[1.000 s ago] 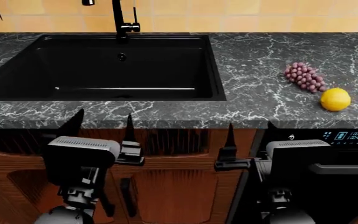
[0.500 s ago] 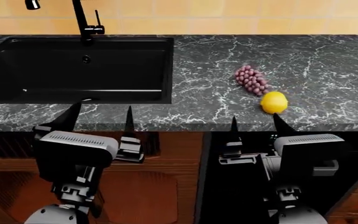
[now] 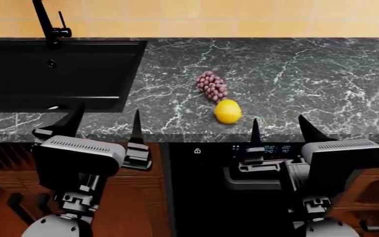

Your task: Pick the lemon, grape from the counter and place them in the cabinet. Then close the cabinet.

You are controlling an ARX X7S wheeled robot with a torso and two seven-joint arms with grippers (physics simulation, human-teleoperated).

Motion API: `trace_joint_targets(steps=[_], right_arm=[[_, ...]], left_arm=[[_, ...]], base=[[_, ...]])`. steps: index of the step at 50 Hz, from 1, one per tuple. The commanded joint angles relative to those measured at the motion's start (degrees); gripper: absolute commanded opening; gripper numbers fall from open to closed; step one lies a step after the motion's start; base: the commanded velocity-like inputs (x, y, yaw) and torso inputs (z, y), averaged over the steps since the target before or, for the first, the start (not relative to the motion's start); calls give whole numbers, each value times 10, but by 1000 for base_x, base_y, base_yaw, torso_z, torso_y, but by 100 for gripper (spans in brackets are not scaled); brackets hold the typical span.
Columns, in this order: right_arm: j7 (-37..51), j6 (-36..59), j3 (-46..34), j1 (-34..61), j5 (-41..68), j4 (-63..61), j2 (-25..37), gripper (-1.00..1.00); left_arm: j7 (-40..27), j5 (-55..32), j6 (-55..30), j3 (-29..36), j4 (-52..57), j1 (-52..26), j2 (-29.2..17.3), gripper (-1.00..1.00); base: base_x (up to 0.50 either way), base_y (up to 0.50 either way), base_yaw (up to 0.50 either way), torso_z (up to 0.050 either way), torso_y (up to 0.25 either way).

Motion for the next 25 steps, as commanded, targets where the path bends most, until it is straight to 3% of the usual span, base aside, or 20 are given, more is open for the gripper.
trace_joint_targets(steps=[1,7,11,21,25], right_arm=[[1,26,8,12,12,-32,14,100],[5,38,13,18,13,-49,23,100],[5,47,11,25,11,-60,32,100],[3,64,18,38,20,-84,46,100],[1,79,24,45,28,-94,53,100]], left_arm=[[0,-7,-31,-3,22,-19,-15,100],[0,-15,-63,-10,29,-47,-21,100],[-4,-14,-88,-9,39,-67,-27,100],[-9,-19,-136,-8,63,-98,-35,100],[-9,-20,-136,-4,64,-94,-36,100]], base=[[176,-395,0,50,0],[40,-49,0,49,0],[167,0,0,0,0],[492,-5,0,0,0],[419,-334,0,0,0]])
